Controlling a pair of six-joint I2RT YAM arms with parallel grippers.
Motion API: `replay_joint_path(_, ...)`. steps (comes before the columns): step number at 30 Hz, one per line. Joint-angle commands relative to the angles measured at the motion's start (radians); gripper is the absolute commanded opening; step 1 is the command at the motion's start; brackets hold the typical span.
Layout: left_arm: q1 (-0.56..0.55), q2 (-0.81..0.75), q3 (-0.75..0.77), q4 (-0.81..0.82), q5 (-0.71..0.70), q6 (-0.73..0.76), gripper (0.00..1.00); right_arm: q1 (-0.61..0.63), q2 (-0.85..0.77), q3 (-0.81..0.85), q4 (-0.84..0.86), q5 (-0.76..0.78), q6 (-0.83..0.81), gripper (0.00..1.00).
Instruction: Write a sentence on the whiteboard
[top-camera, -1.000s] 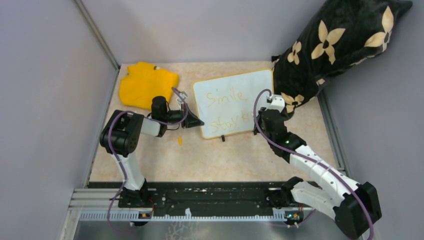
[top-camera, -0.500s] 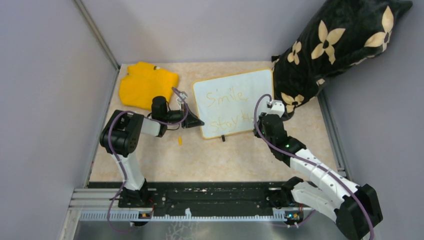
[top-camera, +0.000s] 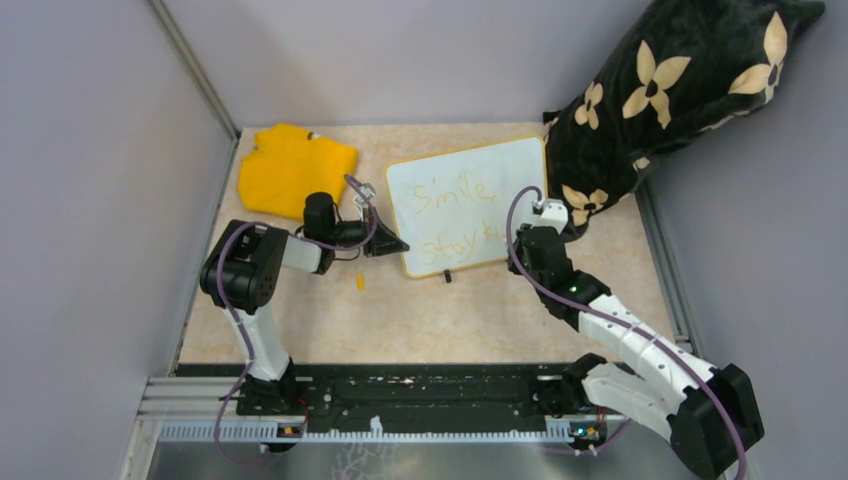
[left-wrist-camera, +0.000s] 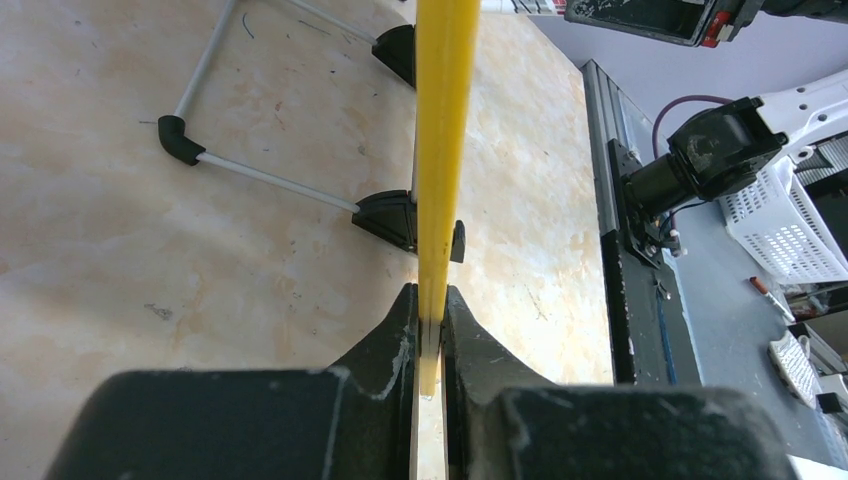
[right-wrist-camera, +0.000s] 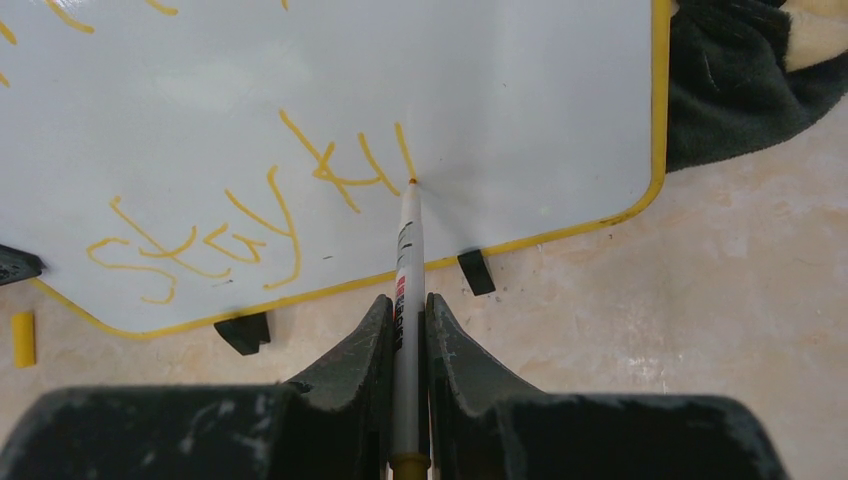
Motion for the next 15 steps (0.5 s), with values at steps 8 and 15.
replay_joint_path(8, -0.006, 0.013, -0.001, -0.072, -0.049, 0.018, 0.0, -0.017, 0.039, 0.095, 0.043, 0.025, -0.03, 0.0)
replay_joint_path(15, -0.006, 0.015, 0.0, -0.074, -0.049, 0.02, 0.0, -0.034, 0.048, 0.117, 0.046, 0.026, -0.043, 0.0)
